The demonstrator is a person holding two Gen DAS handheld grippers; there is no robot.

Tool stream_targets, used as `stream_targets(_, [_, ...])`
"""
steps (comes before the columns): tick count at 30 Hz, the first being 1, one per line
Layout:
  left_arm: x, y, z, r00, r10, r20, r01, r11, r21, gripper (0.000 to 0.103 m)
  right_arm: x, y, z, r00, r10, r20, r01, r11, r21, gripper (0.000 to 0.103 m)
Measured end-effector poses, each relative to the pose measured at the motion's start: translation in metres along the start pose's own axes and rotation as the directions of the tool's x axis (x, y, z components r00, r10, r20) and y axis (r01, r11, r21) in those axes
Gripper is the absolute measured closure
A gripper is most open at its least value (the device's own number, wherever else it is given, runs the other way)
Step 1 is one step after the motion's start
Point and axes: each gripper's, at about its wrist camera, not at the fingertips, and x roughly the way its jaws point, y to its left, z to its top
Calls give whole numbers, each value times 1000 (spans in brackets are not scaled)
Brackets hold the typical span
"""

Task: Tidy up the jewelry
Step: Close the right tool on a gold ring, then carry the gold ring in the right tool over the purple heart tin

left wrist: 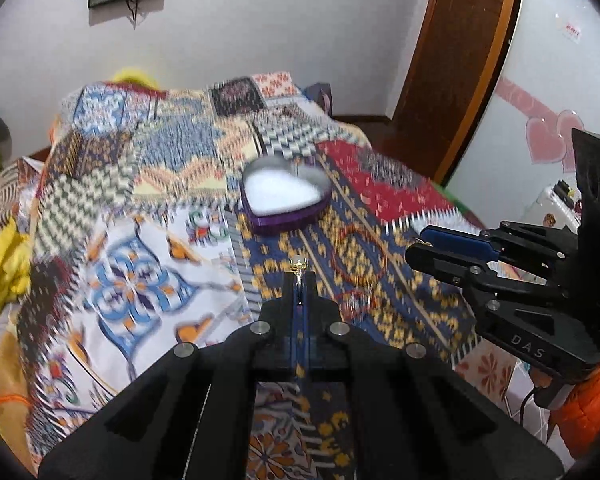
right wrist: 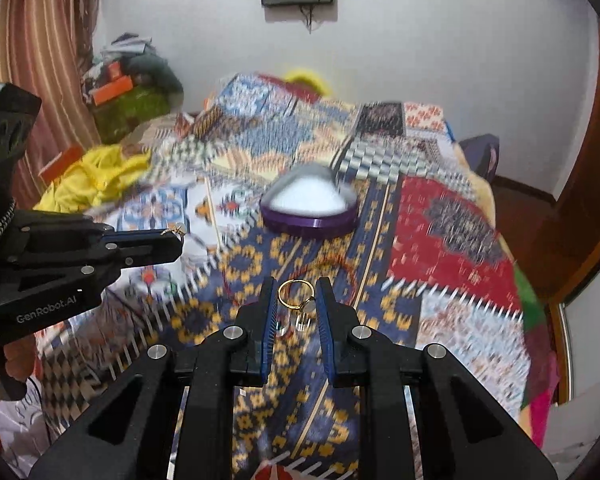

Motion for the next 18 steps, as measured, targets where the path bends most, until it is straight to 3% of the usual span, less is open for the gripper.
stream_targets(12, [-9, 8, 49, 994, 15, 109, -18, 999, 27, 102, -5, -10, 47, 991, -15, 131, 11, 1000, 29, 86])
stream_targets(18, [9, 11, 60, 993, 18, 114, -23, 999, 40, 102, 5, -14, 62, 987, -6, 163, 2, 1000, 27, 86])
